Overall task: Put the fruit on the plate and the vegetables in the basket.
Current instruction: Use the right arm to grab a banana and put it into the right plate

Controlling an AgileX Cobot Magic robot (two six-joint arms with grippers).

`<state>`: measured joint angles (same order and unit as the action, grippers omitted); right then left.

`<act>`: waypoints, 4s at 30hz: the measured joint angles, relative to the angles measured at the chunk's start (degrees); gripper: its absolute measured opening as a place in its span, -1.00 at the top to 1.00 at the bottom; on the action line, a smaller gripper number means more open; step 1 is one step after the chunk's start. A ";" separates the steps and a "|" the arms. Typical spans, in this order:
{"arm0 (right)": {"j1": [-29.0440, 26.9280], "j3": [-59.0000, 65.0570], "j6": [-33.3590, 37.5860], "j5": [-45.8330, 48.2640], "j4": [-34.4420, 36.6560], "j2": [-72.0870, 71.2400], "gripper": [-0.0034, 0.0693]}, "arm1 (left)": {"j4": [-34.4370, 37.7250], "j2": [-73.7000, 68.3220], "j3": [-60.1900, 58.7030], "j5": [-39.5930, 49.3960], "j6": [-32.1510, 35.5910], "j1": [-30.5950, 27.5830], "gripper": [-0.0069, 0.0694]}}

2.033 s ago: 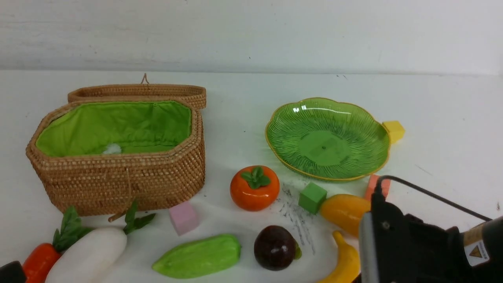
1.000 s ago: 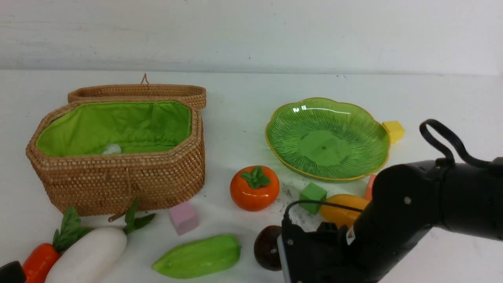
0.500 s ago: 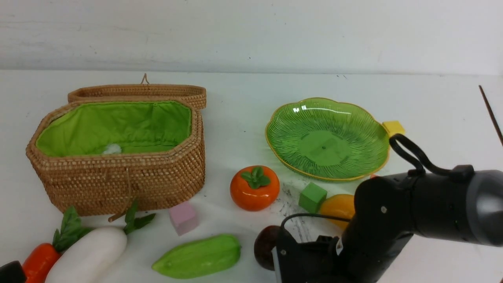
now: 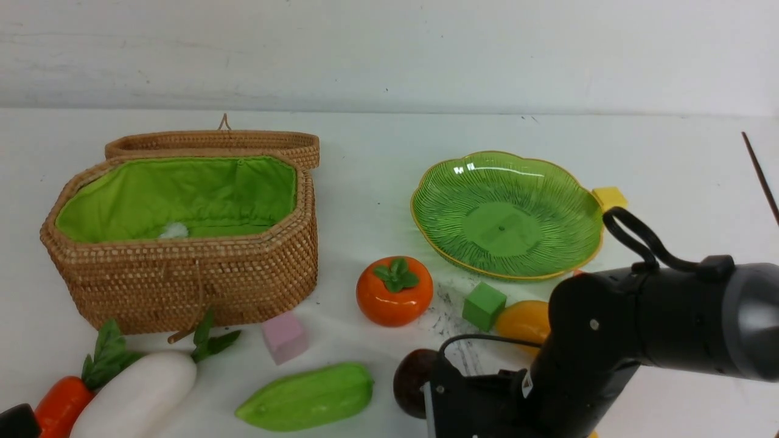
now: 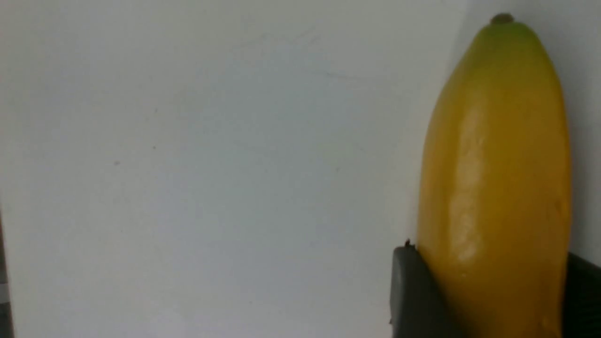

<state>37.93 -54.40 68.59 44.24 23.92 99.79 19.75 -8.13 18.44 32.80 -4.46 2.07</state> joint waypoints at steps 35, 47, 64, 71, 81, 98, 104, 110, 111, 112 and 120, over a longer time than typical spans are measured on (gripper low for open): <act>0.00 -0.95 -5.75 4.69 0.32 -14.89 0.05 | 0.00 0.00 0.00 0.00 0.00 0.00 0.19; -11.78 -14.25 -21.04 5.30 -4.76 -13.38 0.05 | 0.00 0.00 0.00 0.00 0.00 0.00 0.19; -19.80 -38.89 -30.31 2.84 0.41 12.56 0.05 | 0.00 0.00 0.00 0.00 0.00 0.00 0.19; -19.80 -38.89 -30.61 1.28 0.41 17.83 0.05 | 0.00 0.00 0.00 0.00 0.00 0.00 0.19; -19.80 -38.89 -30.65 0.46 0.42 18.85 0.05 | 0.00 0.00 0.00 0.00 0.00 0.00 0.19; -19.80 -38.89 -31.11 0.41 0.88 19.05 -0.20 | 0.00 0.00 0.00 0.00 0.00 0.00 0.19; -19.80 -38.89 -31.17 2.68 2.33 19.12 -0.55 | 0.00 0.00 0.00 0.00 0.00 0.00 0.19; -19.80 -38.89 -31.17 4.66 2.35 19.12 -0.60 | 0.00 0.00 0.00 0.00 0.00 0.00 0.19; -19.80 -38.89 -31.17 4.81 2.35 19.12 -0.60 | 0.00 0.00 0.00 0.00 0.00 0.00 0.19; -19.80 -38.89 -31.17 4.94 2.35 19.12 -0.60 | 0.00 0.00 0.00 0.00 0.00 0.00 0.19; -19.80 -38.89 -31.23 4.94 2.35 19.12 -0.60 | 0.00 0.00 0.00 0.00 0.00 0.00 0.19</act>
<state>18.13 -93.29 37.36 49.18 26.27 118.91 19.75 -8.13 18.44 32.80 -4.46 2.07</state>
